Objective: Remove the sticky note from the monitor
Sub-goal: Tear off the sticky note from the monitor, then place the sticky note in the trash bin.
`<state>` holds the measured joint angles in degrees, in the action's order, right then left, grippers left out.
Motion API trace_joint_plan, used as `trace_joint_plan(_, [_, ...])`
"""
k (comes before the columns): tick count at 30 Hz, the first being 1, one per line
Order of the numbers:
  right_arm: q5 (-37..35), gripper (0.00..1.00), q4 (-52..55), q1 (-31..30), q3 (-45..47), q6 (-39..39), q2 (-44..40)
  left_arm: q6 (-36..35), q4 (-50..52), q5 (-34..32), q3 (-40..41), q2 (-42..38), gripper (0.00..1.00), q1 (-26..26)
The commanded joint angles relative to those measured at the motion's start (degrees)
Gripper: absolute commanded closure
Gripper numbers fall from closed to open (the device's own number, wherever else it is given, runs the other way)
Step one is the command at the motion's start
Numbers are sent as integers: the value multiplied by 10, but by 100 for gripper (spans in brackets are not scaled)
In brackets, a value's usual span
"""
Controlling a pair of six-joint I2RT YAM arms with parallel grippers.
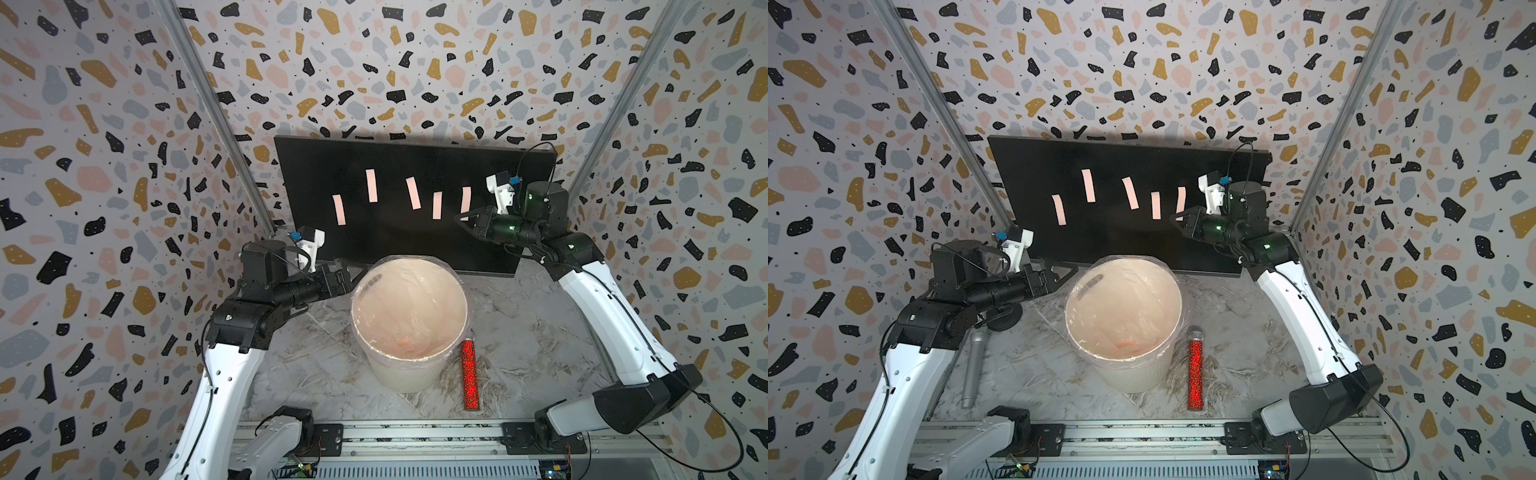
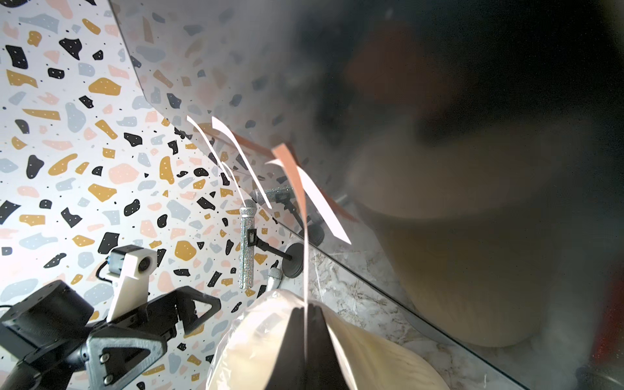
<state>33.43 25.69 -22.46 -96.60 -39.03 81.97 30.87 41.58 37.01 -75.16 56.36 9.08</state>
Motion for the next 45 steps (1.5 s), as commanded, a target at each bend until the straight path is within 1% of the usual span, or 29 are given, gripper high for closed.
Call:
trace_joint_plan(1, [17, 100, 17, -13, 11, 27, -37, 1, -20, 7, -3, -5, 1, 2])
trace_joint_plan(11, [35, 100, 86, -73, 33, 85, -58, 4, -21, 6, 2, -7, 0, 2])
trace_joint_plan(20, [12, 100, 169, -148, 37, 147, -59, 5, -21, 5, 1, -8, 1, 2])
trace_joint_plan(29, [-69, 100, 278, -251, 1, 222, -24, 4, -17, -2, 0, -9, 0, 2])
trace_joint_plan(36, [-159, 100, 359, -314, -38, 267, 20, 6, -17, -16, 2, -8, 0, 2])
trace_joint_plan(38, [-186, 97, 378, -329, -50, 277, 37, 7, -17, -18, 3, -6, 1, 2])
trace_joint_plan(43, [-221, 88, 407, -347, -72, 292, 61, 8, -16, -25, 1, -7, 1, 2])
trace_joint_plan(45, [-235, 83, 418, -354, -81, 297, 69, 8, -16, -28, 1, -7, 1, 2])
